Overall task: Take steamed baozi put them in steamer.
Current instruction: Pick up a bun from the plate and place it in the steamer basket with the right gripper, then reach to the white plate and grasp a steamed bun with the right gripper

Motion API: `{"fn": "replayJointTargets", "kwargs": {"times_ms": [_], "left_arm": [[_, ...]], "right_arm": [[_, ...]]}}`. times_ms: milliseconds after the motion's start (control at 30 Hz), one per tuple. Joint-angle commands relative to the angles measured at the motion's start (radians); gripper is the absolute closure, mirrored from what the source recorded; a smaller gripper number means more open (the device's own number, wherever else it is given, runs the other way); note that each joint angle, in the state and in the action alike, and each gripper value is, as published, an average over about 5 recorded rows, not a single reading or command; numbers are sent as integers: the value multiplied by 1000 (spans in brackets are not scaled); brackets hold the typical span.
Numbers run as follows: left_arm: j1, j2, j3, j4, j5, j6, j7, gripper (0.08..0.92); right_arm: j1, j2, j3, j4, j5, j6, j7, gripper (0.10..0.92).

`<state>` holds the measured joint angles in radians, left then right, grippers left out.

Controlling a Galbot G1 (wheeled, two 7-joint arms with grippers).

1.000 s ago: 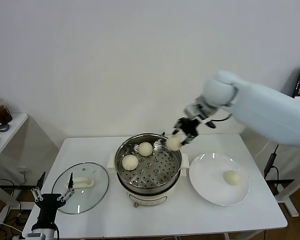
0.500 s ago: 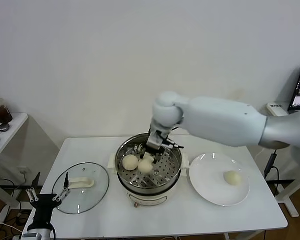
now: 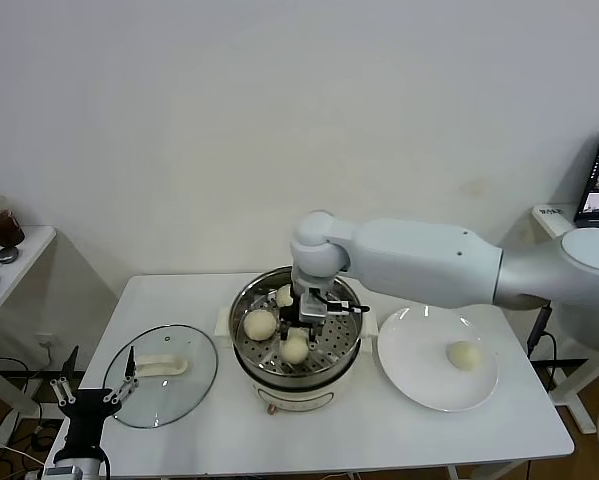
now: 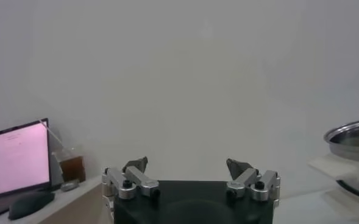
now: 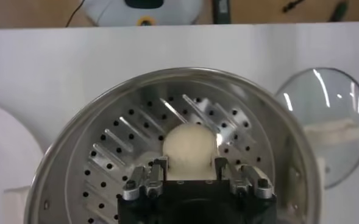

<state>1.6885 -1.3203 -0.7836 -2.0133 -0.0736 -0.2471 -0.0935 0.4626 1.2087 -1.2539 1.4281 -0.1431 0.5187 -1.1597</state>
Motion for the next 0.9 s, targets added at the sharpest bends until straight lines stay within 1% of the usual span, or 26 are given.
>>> {"fn": "replayJointTargets", "kwargs": {"times_ms": [33,133,267,367,433,500,600,667,767,833,900], "left_arm": [[0,-1,0,0,1,0,0,177],[0,-3,2,1,2,-1,0,177],[0,-3,3,1,2,-1,1,177],[-1,-2,2,1,1,-1,1,177],[-3,-1,2,1,0,-1,0,177],[-5,1,2,2,-1,-1,1,177],[-8,4,3,2,-4,-1,1,177],[-9,7,5,2,-4,-1,1,177],[-12,12,10,2,-5,-2,1,177],[-14,16,15,2,-5,-2,2,177],[-17,20,21,3,-4,-1,2,177]], "right_arm": [[-20,6,-11,0,-33,65,15,509],[-15,2,-7,3,-17,62,18,444],[21,-21,11,16,30,45,4,323],[67,-58,37,22,79,8,-18,247],[93,-90,59,20,116,-40,-33,220],[114,-136,75,21,161,-114,-46,206],[139,-234,80,40,248,-294,-62,203],[141,-310,92,66,287,-441,-81,203],[120,-425,132,106,283,-640,-117,203],[98,-502,155,125,262,-733,-127,203],[64,-580,173,138,241,-789,-127,203]]}}
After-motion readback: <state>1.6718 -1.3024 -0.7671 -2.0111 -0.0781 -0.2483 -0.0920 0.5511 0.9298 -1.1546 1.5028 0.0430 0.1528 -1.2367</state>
